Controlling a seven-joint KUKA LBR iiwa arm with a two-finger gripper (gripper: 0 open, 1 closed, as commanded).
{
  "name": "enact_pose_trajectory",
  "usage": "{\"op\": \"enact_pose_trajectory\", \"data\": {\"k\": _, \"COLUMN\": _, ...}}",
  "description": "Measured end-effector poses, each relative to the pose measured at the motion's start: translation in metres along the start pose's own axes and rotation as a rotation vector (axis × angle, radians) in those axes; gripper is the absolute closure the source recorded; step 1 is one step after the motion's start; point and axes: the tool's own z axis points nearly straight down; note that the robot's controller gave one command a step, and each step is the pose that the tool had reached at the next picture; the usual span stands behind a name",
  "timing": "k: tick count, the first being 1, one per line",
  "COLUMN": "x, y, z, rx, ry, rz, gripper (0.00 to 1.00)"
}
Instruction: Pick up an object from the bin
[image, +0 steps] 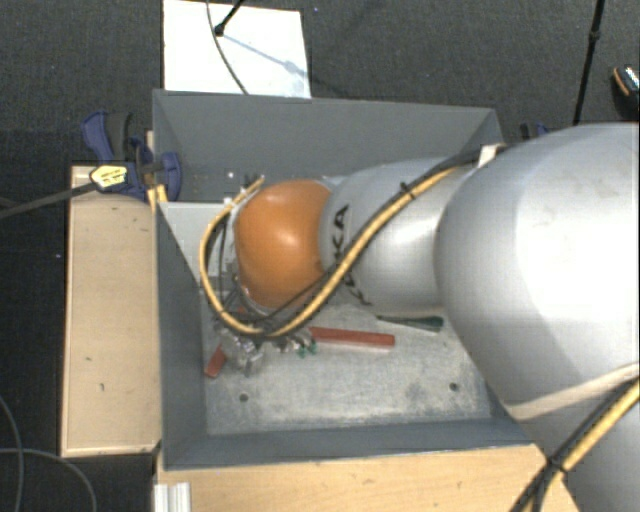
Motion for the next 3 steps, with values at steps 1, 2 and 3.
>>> {"op": "enact_pose_trajectory", "data": {"k": 1, "x": 0.001, "y": 0.0, "z": 0.001, "rx": 0.0, "ry": 0.002, "rz": 0.003, "gripper": 0.0}}
{"op": "enact_pose_trajectory", "data": {"k": 2, "x": 0.0, "y": 0.0, "z": 0.0, "rx": 0.0, "ry": 0.001, "rz": 0.007, "gripper": 1.0}}
{"op": "enact_pose_trajectory", "data": {"k": 3, "x": 0.005, "y": -0.015, "z": 0.0, "rx": 0.0, "ry": 0.005, "rz": 0.182, "gripper": 1.0}}
